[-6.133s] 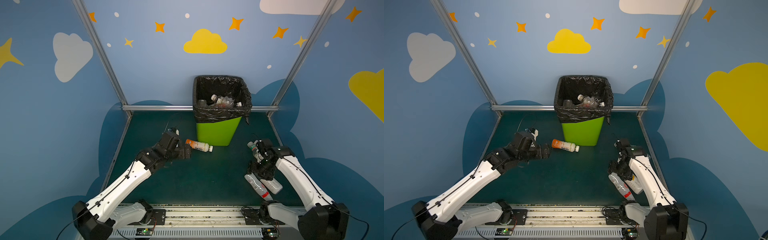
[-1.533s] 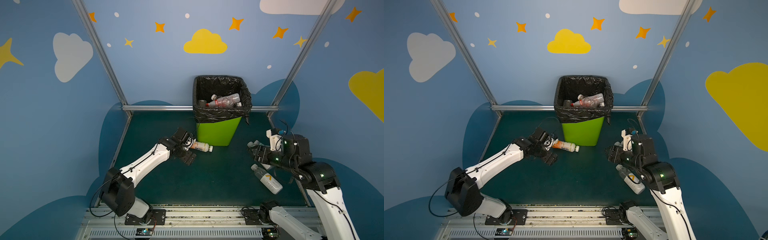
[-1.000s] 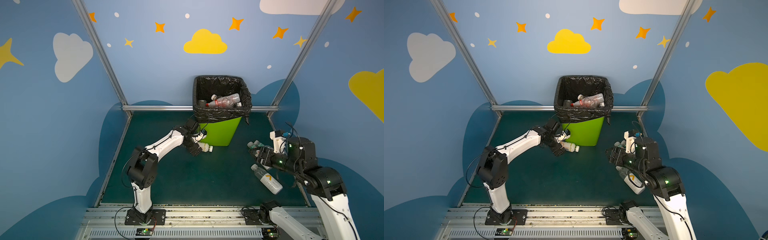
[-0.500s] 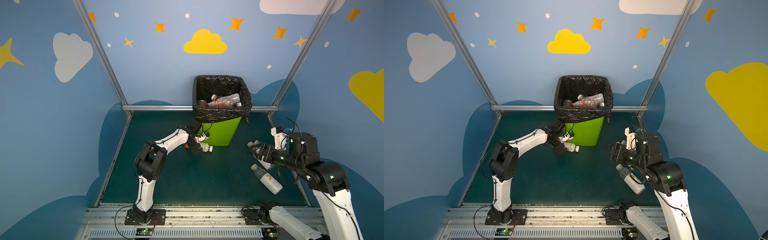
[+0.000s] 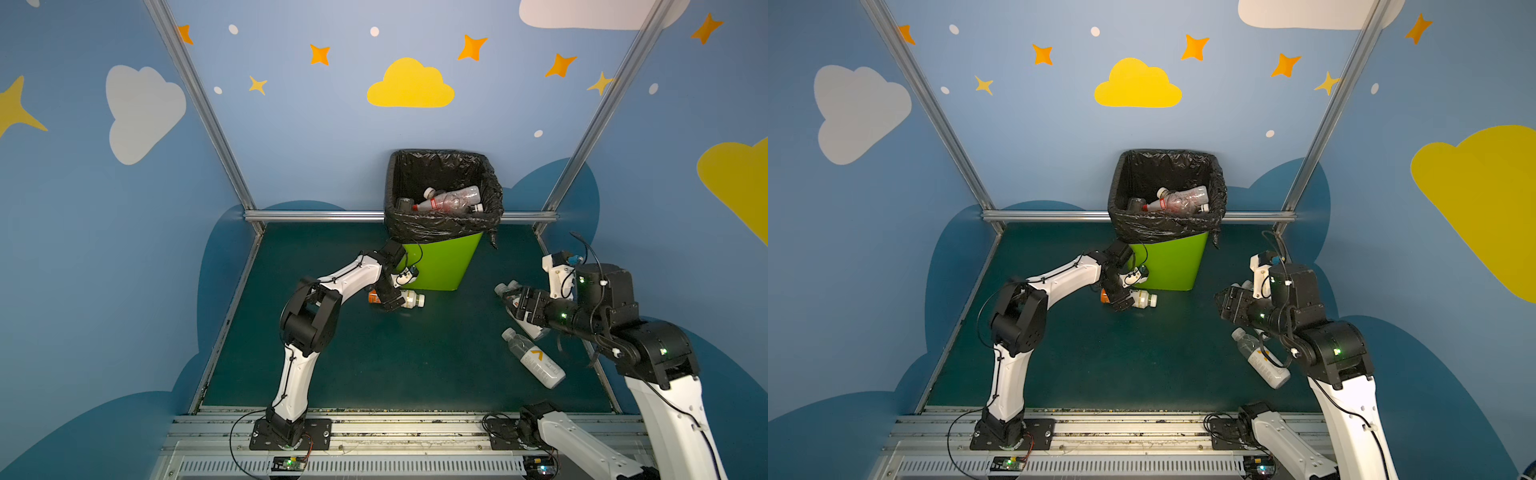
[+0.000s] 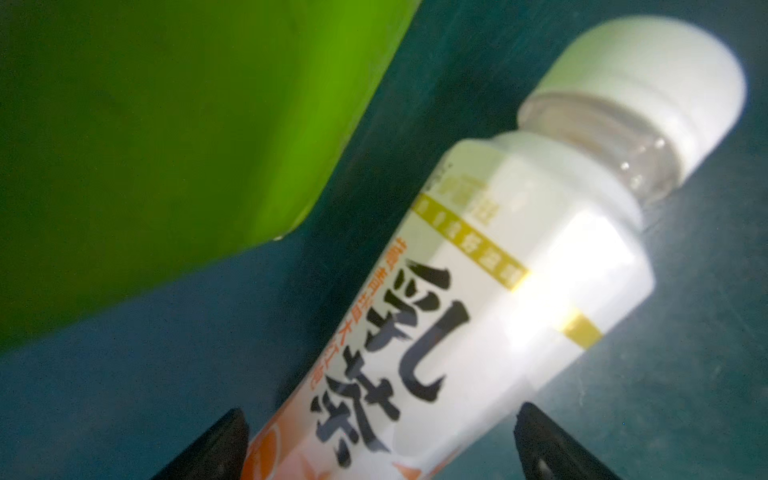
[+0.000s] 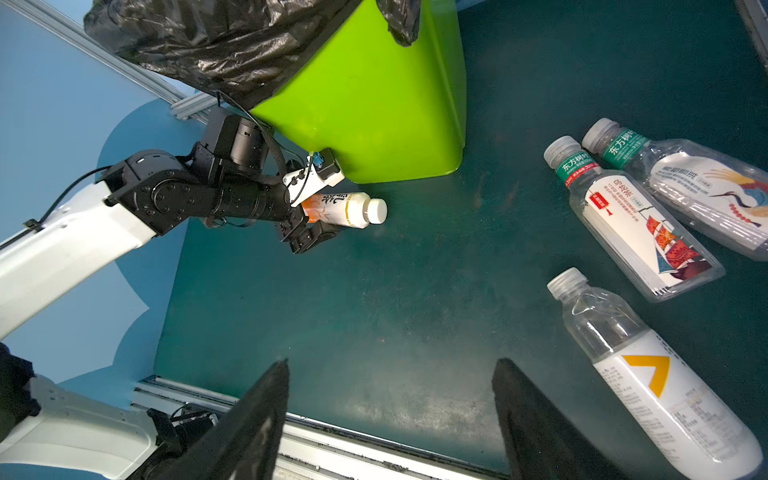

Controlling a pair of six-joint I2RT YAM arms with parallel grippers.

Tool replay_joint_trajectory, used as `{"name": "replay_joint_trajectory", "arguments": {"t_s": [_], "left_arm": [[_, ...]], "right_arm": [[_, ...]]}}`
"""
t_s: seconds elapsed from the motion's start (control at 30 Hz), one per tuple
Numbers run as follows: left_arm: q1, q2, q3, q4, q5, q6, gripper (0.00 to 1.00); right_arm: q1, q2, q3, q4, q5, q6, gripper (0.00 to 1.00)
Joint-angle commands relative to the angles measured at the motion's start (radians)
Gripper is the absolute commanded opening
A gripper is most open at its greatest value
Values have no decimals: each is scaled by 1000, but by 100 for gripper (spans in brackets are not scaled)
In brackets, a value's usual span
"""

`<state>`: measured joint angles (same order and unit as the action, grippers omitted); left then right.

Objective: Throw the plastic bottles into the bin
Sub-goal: 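Close the left gripper on the orange-labelled milk-tea bottle beside the bin, then lift the milk-tea bottle over the green bin and open the left gripper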

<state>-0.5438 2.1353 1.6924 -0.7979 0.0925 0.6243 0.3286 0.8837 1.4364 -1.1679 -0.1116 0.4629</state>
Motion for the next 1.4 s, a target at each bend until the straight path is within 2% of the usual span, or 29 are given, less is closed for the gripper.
{"name": "replay_joint_trajectory", "arguments": {"t_s": [0.0,0.2,0.43,0.5,0.57,0.83,0.9,0.97,1.03,1.2,1.37], "left_arm": [[1,14,17,-144,50,-51,100],[-17,-91,-108,-128,82,-124,100],[-43,-161,-197,-89,112,-231,95],[-44,-159,-196,-86,113,-248,85],[-44,-150,-187,-90,112,-263,70],[-44,-111,-165,-92,113,-279,69],[-44,-89,-147,-107,113,-287,63],[-43,-71,-128,-125,113,-302,49],[-40,-78,-135,-120,148,-316,47],[-18,-170,-206,-103,175,-355,45],[21,-389,-362,-67,195,-421,45]], "right_arm": [[-6,-17,18,-11,22,-20,78],[-8,-30,-6,3,11,-21,78],[-8,-43,-36,17,-6,-18,78],[-8,-45,-38,18,-10,-21,78],[-8,-48,-41,15,-13,-19,78],[-10,-90,-55,-9,9,-18,78],[-10,-102,-55,-18,21,-19,78],[-10,-113,-54,-28,31,-17,78],[-10,-119,-52,-36,38,-17,78],[-11,-132,-44,-51,55,-15,78],[-11,-134,-50,-41,58,-9,78]]}}
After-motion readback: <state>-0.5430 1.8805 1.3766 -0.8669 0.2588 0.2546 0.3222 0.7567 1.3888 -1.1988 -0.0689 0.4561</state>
